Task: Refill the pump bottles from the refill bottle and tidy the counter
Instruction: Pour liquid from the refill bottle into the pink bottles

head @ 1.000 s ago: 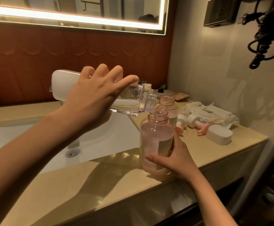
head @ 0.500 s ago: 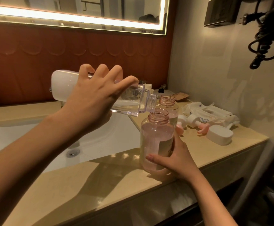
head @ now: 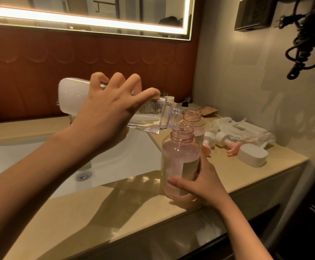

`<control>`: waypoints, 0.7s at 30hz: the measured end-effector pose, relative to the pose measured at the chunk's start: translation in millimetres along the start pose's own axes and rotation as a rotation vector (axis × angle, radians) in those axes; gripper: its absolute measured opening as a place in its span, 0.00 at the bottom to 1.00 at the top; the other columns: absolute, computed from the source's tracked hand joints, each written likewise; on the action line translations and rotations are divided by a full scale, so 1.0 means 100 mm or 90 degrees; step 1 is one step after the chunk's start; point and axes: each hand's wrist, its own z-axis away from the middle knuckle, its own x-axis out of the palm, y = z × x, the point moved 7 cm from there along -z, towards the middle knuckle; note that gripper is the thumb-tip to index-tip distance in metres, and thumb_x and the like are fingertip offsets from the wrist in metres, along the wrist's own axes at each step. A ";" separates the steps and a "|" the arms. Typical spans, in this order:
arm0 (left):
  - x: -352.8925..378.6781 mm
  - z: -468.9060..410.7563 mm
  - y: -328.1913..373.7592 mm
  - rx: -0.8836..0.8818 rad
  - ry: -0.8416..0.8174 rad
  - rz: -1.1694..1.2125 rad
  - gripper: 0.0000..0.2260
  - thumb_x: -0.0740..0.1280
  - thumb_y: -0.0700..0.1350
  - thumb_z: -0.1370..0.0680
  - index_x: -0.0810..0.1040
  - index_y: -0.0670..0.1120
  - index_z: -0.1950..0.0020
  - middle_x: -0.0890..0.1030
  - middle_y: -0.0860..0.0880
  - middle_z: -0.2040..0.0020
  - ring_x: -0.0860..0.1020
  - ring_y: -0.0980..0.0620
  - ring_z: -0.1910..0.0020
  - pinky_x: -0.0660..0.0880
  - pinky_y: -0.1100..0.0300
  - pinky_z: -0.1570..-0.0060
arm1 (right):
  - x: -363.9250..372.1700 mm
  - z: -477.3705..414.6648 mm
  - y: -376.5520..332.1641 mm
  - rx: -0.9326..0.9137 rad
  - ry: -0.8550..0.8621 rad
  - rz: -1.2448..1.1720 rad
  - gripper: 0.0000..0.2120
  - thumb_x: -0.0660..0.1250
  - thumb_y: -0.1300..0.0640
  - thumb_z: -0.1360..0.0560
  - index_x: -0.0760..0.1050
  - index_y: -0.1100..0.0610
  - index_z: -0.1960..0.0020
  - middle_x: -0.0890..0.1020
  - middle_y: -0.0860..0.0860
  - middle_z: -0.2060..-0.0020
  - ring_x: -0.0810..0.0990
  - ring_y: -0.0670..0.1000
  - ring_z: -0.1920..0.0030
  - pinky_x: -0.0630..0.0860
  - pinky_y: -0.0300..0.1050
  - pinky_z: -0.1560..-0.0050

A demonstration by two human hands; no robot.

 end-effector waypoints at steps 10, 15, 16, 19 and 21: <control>-0.01 -0.02 0.00 0.005 0.003 -0.004 0.38 0.75 0.33 0.39 0.65 0.52 0.33 0.73 0.41 0.45 0.71 0.38 0.49 0.66 0.43 0.50 | 0.01 -0.01 0.01 0.007 -0.008 0.003 0.41 0.73 0.33 0.49 0.60 0.34 0.40 0.70 0.30 0.43 0.68 0.28 0.42 0.67 0.25 0.44; -0.01 -0.02 0.00 0.004 0.000 -0.001 0.38 0.75 0.34 0.38 0.66 0.52 0.32 0.72 0.40 0.44 0.70 0.38 0.49 0.65 0.43 0.49 | 0.01 -0.01 0.00 0.000 -0.002 -0.001 0.41 0.73 0.34 0.49 0.61 0.35 0.39 0.71 0.33 0.41 0.70 0.34 0.39 0.69 0.31 0.41; -0.01 -0.02 0.00 0.004 0.001 -0.002 0.38 0.75 0.34 0.38 0.66 0.52 0.32 0.72 0.40 0.44 0.70 0.38 0.49 0.65 0.43 0.49 | 0.01 -0.01 0.00 -0.001 -0.001 0.000 0.41 0.73 0.34 0.49 0.61 0.35 0.39 0.71 0.33 0.41 0.70 0.34 0.40 0.69 0.30 0.42; -0.02 -0.02 0.00 0.005 0.004 0.000 0.38 0.75 0.34 0.38 0.65 0.52 0.33 0.72 0.40 0.44 0.70 0.38 0.49 0.65 0.43 0.49 | 0.01 -0.01 0.00 -0.001 -0.001 0.004 0.41 0.73 0.33 0.49 0.61 0.34 0.40 0.71 0.32 0.42 0.69 0.31 0.40 0.67 0.26 0.43; -0.01 -0.02 0.00 0.006 0.004 0.000 0.38 0.75 0.34 0.38 0.65 0.52 0.33 0.72 0.40 0.45 0.71 0.38 0.49 0.65 0.43 0.49 | 0.01 -0.01 0.00 -0.001 -0.001 0.006 0.41 0.73 0.33 0.49 0.60 0.34 0.40 0.70 0.31 0.43 0.69 0.29 0.41 0.67 0.24 0.44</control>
